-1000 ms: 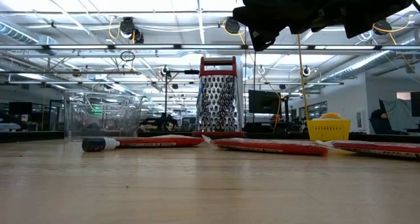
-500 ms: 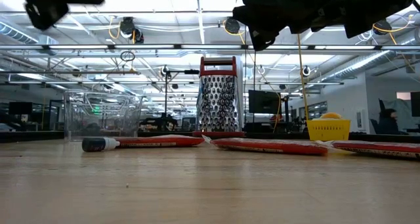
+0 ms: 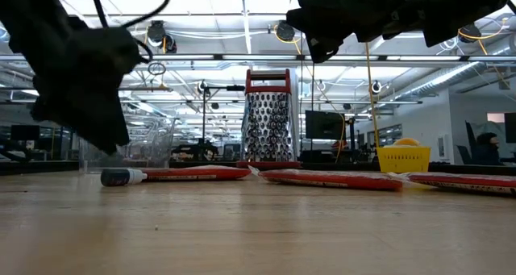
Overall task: Pick & Place Food Item
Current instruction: Put the black food coloring bottle into the gray bin
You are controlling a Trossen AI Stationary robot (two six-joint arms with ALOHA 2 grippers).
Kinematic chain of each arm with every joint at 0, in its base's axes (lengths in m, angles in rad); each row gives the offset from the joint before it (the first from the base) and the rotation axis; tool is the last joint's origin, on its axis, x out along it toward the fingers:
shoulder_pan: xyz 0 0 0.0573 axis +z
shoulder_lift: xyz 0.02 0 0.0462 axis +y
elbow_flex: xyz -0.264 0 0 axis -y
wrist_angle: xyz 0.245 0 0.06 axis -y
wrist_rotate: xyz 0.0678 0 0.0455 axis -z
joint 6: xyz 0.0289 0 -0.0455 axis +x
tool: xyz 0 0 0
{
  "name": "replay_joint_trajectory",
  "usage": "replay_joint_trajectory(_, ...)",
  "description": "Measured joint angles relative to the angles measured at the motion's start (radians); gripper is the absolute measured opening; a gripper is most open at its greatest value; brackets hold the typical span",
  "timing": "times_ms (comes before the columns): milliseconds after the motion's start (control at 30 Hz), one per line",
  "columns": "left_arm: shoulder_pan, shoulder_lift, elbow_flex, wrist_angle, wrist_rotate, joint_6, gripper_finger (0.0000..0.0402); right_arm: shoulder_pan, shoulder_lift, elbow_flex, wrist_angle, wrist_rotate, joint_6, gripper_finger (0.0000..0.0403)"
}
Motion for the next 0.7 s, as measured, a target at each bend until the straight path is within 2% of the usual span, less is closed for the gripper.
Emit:
replay_joint_trajectory(200,0.015,0.070,0.001,0.064,0.034,0.022,0.0218,0.000,0.000,0.000,0.001,0.000,0.000,0.0116)
replay_joint_trajectory(367,0.015,0.131,0.001,0.050,0.055,0.026,0.0252,0.000,0.000,0.000,0.002,0.000,0.000,0.0116)
replay_joint_trajectory(533,0.013,0.188,0.007,0.056,0.030,0.023,0.0258,0.000,0.000,0.000,0.002,0.000,0.000,0.0116)
replay_joint_trajectory(700,-0.002,0.203,0.006,0.056,-0.004,0.063,0.0238,0.000,0.000,0.000,0.003,0.003,0.000,0.0116)
